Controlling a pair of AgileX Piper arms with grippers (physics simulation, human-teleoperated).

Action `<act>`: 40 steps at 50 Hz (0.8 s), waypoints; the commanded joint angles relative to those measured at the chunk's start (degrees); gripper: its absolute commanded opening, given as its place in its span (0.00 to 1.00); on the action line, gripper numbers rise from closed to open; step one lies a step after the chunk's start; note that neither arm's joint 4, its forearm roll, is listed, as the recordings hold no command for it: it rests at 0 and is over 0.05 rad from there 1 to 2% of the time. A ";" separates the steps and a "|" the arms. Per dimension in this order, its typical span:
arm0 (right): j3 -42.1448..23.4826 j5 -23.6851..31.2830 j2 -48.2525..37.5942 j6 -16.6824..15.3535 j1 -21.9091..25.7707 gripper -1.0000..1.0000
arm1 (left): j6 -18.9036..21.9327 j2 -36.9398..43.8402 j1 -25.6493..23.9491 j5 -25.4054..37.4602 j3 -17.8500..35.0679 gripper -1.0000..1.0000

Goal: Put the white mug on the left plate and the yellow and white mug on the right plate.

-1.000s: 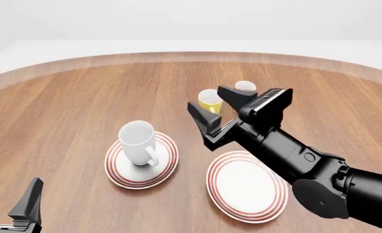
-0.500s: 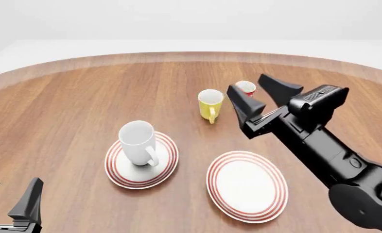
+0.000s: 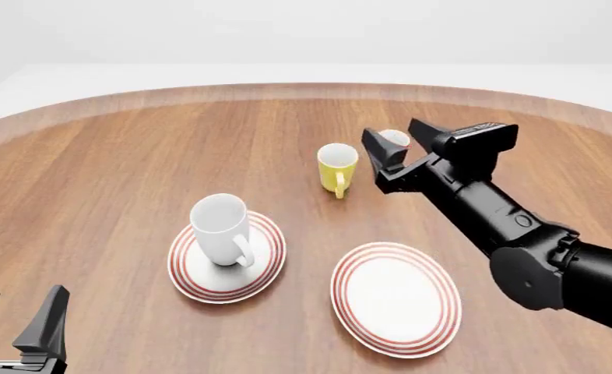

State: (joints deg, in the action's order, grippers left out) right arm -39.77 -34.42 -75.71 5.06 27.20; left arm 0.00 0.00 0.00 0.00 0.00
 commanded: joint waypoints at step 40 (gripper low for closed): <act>-15.03 10.19 -18.46 4.17 -5.43 1.00 | 0.00 0.00 0.00 0.00 0.00 1.00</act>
State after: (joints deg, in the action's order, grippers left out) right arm -52.39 -25.74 -91.73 9.01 22.23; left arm 0.00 0.00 0.00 0.00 0.00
